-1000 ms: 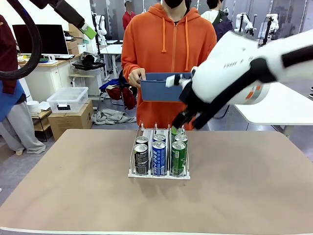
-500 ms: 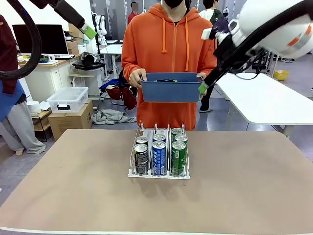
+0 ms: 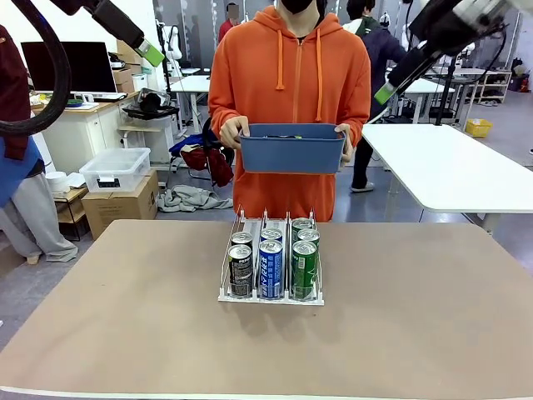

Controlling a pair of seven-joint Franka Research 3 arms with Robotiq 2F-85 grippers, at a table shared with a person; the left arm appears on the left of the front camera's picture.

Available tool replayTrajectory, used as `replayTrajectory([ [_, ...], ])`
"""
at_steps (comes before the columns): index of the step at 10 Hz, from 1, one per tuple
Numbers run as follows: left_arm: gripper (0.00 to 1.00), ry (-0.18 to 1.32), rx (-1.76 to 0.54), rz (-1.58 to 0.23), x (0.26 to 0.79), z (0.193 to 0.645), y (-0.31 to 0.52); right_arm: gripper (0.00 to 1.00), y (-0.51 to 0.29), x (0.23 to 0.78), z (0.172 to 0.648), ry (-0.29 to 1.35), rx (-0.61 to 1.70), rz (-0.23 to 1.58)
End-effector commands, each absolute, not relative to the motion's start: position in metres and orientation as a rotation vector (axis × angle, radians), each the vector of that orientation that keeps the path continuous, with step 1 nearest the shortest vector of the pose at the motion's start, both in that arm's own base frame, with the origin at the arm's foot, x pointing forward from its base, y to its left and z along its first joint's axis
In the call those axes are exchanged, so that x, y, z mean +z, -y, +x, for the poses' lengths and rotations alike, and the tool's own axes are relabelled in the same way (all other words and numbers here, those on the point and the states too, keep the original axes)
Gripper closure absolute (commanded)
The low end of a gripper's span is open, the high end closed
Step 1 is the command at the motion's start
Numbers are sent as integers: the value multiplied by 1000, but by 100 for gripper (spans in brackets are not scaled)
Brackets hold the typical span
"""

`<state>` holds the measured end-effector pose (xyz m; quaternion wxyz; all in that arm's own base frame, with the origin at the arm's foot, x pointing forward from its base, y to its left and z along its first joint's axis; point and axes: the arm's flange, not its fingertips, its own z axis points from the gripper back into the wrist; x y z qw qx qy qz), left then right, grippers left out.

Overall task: Fill the beverage cans into the dispenser.
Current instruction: Pick up the Pepsi coke handed by the human.

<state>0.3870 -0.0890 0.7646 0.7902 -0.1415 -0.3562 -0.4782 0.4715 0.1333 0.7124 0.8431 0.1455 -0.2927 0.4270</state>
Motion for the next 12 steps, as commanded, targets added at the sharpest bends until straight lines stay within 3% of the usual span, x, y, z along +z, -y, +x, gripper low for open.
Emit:
replayTrajectory([
  [1,0,760,-1035,-303,764,386,88,0,-122,723,475,654,903,366],
  [12,0,760,-1035,-303,764,386,88,0,-118,736,470,676,868,350],
])
